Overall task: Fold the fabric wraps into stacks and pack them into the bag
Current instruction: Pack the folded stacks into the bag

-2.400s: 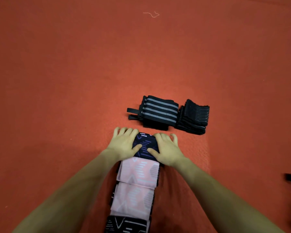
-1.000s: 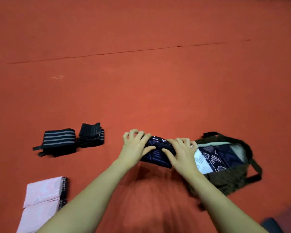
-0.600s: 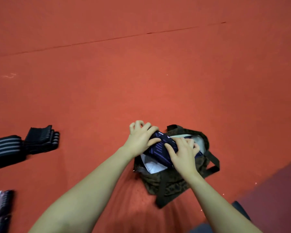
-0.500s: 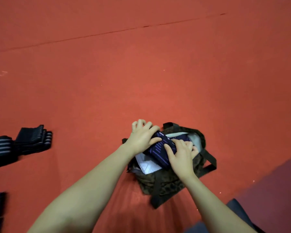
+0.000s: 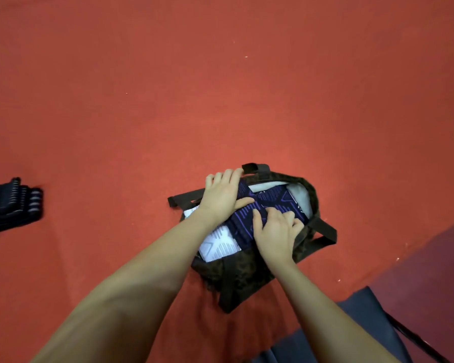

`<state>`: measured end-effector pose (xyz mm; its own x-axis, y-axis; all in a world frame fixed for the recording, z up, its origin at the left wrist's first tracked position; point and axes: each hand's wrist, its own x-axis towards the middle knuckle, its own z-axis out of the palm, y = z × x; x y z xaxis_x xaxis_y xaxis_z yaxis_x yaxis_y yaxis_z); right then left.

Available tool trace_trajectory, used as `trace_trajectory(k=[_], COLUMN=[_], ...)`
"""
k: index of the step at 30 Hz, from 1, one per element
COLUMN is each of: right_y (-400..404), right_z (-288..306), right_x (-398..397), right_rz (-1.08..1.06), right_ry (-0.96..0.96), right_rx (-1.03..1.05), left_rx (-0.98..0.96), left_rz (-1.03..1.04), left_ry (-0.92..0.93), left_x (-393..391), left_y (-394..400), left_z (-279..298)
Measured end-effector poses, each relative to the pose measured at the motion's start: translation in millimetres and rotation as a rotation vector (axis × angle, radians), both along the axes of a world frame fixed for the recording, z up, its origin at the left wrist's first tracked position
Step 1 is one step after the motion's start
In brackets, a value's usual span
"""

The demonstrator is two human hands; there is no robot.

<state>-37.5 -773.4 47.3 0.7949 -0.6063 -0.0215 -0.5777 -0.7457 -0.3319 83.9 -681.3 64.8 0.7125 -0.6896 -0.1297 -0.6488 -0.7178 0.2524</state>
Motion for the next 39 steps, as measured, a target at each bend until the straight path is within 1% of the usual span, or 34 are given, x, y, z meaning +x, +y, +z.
trace_trajectory(k=[2, 5, 7, 11, 15, 17, 18, 20, 22, 24, 27, 29, 32, 37, 39], right_y=[-1.0, -3.9, -7.0, -9.1, -7.0, -5.9, -5.0, -2.8, 0.8, 2.4, 0.3, 0.4, 3.6, 7.2, 10.2], right_z=[-1.0, -1.1, 0.1, -1.1, -6.1, -1.9, 3.1, 13.3, 17.0, 9.4, -9.9, -13.9, -10.1, 5.5, 12.6], right_x=[-0.1, -6.5, -11.4, -16.0, -12.2, -6.9, -2.8, 6.3, 9.8, 4.6, -9.0, -10.3, -7.8, 1.6, 8.8], right_rz=[0.020, 0.015, 0.006, 0.028, 0.053, 0.088, 0.119, 0.206, 0.294, 0.350, 0.374, 0.369, 0.351, 0.328, 0.330], right_ry=[-0.015, -0.069, -0.084, -0.074, 0.045, 0.021, -0.011, -0.060, -0.030, 0.074, 0.213, 0.241, 0.279, 0.332, 0.310], right_rx=[-0.053, -0.091, -0.091, -0.116, -0.123, -0.146, -0.127, -0.015, 0.085, 0.078, -0.025, -0.079, -0.103, -0.039, -0.034], left_rx=[-0.099, -0.267, -0.295, -0.210, -0.094, -0.054, -0.049, -0.060, -0.087, -0.087, 0.029, 0.120, 0.193, 0.193, 0.166], left_rz=[0.044, 0.049, 0.026, -0.013, -0.044, -0.053, -0.057, -0.082, -0.097, -0.045, 0.035, 0.080, 0.167, 0.251, 0.249], left_ry=[-0.004, 0.132, 0.191, 0.199, 0.203, 0.225, 0.242, 0.276, 0.289, 0.284, 0.173, 0.119, 0.121, 0.123, 0.108], left_x=[-5.9, -16.6, -25.4, -33.8, -26.9, -25.5, -25.7, -26.0, -25.8, -27.3, -37.4, -41.6, -38.5, -31.1, -32.0], left_y=[6.5, 16.7, 19.9, 17.5, 18.4, 19.4, 20.1, 22.8, 30.4, 42.7, 59.8, 64.1, 64.5, 66.7, 75.0], left_z=[-6.5, -7.5, -6.8, -16.4, -18.7, -17.2, -16.5, -14.4, -14.3, -16.1, -21.0, -23.5, -25.2, -16.1, -8.1])
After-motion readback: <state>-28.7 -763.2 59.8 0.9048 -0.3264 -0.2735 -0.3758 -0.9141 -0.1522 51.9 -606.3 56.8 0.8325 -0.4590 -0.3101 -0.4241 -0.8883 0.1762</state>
